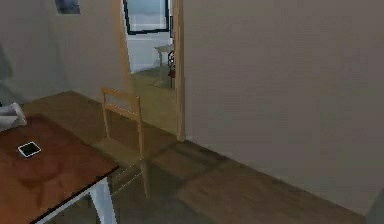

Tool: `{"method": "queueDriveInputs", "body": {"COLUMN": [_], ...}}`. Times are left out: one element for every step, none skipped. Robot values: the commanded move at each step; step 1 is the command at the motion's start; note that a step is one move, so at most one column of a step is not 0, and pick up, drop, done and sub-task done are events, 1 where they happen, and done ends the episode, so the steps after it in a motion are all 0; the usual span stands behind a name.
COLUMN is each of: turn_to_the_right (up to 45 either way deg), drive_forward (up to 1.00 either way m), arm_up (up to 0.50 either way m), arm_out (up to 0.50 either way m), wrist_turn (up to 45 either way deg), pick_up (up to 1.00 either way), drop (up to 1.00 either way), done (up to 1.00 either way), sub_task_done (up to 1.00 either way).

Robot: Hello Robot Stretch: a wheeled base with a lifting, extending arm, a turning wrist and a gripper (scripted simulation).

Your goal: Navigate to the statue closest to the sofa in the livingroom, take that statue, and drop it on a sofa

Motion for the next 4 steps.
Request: {"method": "queueDriveInputs", "body": {"turn_to_the_right": [0.0,3.0,0.0,-15.0], "drive_forward": [0.75,0.0,0.7,0.0], "arm_up": [0.0,0.0,0.0,0.0], "arm_out": [0.0,0.0,0.0,0.0], "wrist_turn": [0.0,0.0,0.0,0.0], "pick_up": [0.0,0.0,0.0,0.0], "drop": [0.0,0.0,0.0,0.0], "done": [0.0,0.0,0.0,0.0], "sub_task_done": [0.0,0.0,0.0,0.0]}}
